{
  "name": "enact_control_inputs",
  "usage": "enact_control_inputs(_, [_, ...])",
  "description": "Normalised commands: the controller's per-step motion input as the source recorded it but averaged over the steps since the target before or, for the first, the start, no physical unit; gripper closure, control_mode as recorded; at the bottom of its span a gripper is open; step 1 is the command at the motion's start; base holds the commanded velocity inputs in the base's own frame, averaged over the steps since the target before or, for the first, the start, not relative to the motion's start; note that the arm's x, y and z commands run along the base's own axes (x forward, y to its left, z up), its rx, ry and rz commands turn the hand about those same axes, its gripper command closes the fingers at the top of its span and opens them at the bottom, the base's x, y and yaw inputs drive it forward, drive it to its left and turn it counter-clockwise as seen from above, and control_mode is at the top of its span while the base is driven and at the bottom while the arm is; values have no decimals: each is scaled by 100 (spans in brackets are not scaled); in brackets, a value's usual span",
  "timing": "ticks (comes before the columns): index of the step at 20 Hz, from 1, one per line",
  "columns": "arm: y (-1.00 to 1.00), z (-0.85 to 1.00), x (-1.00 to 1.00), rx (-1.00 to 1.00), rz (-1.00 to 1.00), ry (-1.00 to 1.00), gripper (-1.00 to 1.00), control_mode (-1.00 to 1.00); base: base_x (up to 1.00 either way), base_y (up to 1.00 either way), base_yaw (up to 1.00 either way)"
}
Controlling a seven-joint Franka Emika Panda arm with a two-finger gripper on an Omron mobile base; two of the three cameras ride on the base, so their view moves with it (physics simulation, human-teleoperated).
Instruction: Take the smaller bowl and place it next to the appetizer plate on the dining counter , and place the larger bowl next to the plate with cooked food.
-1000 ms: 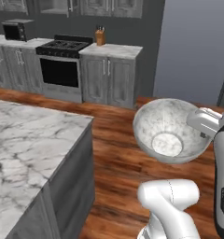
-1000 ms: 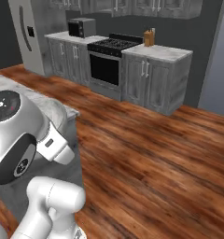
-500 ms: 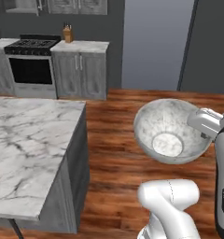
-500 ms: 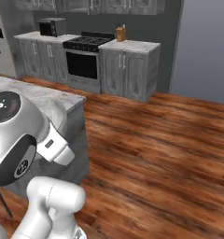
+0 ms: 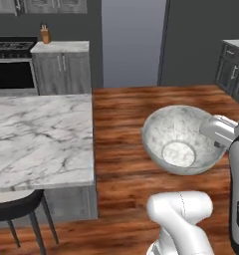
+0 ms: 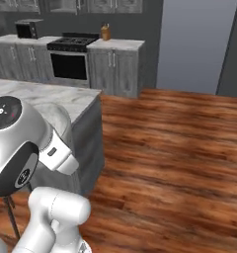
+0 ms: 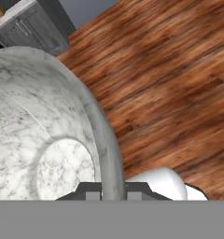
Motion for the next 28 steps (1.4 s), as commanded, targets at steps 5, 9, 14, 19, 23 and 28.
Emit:
enact_control_inputs(5, [0, 0, 0, 0, 0, 0, 100, 100, -76, 100, -41])
enact_control_inputs(9, [0, 0, 0, 0, 0, 0, 100, 100, -52, 100, -38])
enact_control_inputs(14, [0, 0, 0, 0, 0, 0, 100, 100, -6, 100, -31])
enact_control_inputs(19, [0, 0, 0, 0, 0, 0, 100, 100, 2, 100, -26])
enact_control_inputs(23, [0, 0, 0, 0, 0, 0, 100, 100, 0, 100, -22])
enact_control_inputs(28, [0, 0, 0, 0, 0, 0, 100, 100, 3, 100, -16])
